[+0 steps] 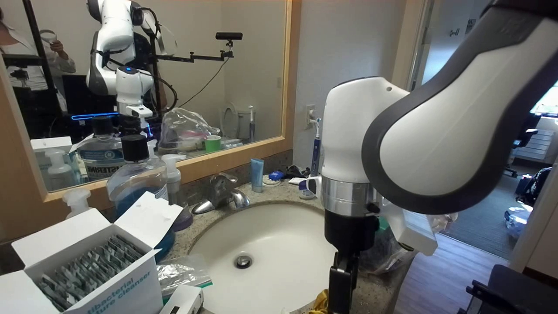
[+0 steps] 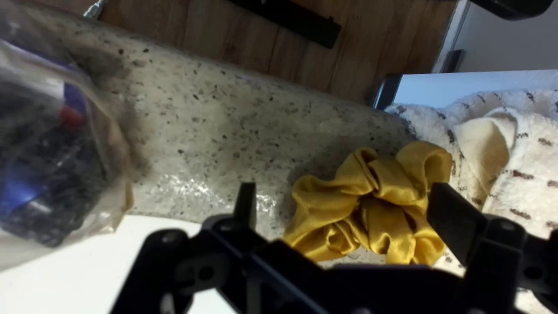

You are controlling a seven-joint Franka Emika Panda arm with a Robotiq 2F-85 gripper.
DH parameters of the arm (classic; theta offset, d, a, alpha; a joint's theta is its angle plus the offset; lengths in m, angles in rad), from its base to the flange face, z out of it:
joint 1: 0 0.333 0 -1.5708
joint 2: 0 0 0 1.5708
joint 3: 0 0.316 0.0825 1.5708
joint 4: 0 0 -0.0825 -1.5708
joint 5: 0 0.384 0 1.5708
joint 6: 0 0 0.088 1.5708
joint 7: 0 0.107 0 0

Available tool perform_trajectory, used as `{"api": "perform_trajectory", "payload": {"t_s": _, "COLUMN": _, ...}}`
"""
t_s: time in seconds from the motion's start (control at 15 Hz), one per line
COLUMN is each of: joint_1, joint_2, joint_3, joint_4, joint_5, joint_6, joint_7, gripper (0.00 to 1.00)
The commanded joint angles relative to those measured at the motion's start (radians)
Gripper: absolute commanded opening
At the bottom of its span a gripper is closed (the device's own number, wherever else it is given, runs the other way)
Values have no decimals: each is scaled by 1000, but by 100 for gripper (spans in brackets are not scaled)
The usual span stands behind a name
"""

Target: Pick up the hair ribbon and put it in the plastic

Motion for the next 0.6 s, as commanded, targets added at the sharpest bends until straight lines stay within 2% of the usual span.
{"api": "perform_trajectory", "payload": {"t_s": 0.0, "joint_1": -9, "joint_2": 13, "joint_3": 0, "joint_4": 7, "joint_5": -44, "joint_6": 17, "joint_7": 1, "gripper": 100}}
{"api": "perform_trajectory", "payload": {"t_s": 0.53, "joint_1": -3, "joint_2": 58, "joint_3": -5, "joint_4": 44, "joint_5": -169, "joint_6": 17, "joint_7": 37, "gripper": 100}}
